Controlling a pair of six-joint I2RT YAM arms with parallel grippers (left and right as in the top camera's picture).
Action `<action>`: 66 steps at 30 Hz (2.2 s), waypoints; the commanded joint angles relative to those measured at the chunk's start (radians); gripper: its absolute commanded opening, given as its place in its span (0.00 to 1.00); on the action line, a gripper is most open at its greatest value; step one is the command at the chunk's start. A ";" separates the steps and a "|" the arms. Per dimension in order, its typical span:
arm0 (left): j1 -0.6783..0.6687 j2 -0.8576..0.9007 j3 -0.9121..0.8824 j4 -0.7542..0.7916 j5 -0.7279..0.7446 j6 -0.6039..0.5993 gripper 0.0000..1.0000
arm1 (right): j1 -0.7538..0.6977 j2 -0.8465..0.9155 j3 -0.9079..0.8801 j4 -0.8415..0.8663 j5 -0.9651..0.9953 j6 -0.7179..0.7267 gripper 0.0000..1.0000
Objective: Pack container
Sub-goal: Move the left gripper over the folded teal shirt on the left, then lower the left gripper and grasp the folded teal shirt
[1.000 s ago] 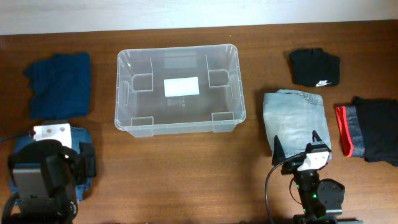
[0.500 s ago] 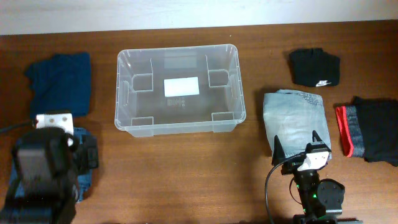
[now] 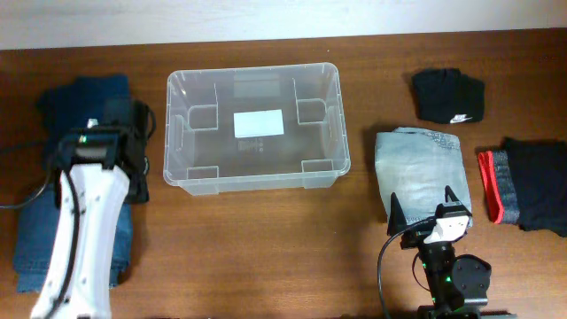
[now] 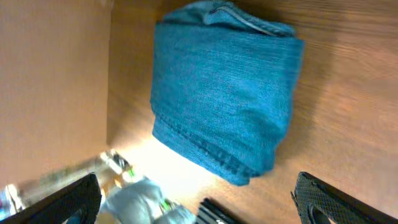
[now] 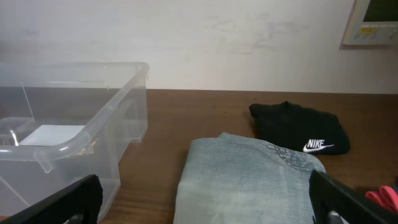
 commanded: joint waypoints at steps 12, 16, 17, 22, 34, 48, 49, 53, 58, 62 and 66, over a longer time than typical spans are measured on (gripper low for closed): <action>0.232 0.032 0.016 0.229 0.283 -0.006 0.99 | -0.008 -0.008 -0.007 -0.001 -0.016 -0.003 0.99; 0.269 0.035 0.017 0.361 0.542 0.187 0.99 | -0.008 -0.008 -0.007 -0.001 -0.016 -0.002 0.98; 0.271 0.035 0.024 0.387 0.558 0.187 0.99 | -0.008 -0.008 -0.007 -0.001 -0.016 -0.002 0.99; 0.270 0.041 0.081 0.486 0.560 0.271 0.99 | -0.008 -0.008 -0.007 -0.001 -0.016 -0.002 0.99; 0.270 0.325 0.482 0.380 0.530 0.390 1.00 | -0.008 -0.008 -0.007 -0.001 -0.016 -0.002 0.99; 0.271 0.500 0.514 0.512 0.493 0.409 0.99 | -0.008 -0.008 -0.007 -0.001 -0.016 -0.002 0.98; 0.271 0.519 0.514 0.512 0.486 0.414 0.99 | -0.008 -0.008 -0.007 -0.001 -0.016 -0.002 0.98; 0.269 0.597 0.514 0.514 0.458 0.453 0.99 | -0.008 -0.008 -0.007 -0.001 -0.016 -0.002 0.99; 0.267 0.690 0.513 0.533 0.437 0.452 0.99 | -0.008 -0.008 -0.007 -0.001 -0.016 -0.002 0.99; 0.262 0.752 0.513 0.566 0.426 0.452 1.00 | -0.008 -0.008 -0.007 -0.001 -0.016 -0.002 0.98; 0.233 0.786 0.514 0.616 0.377 0.452 0.99 | -0.008 -0.008 -0.007 -0.001 -0.016 -0.002 0.99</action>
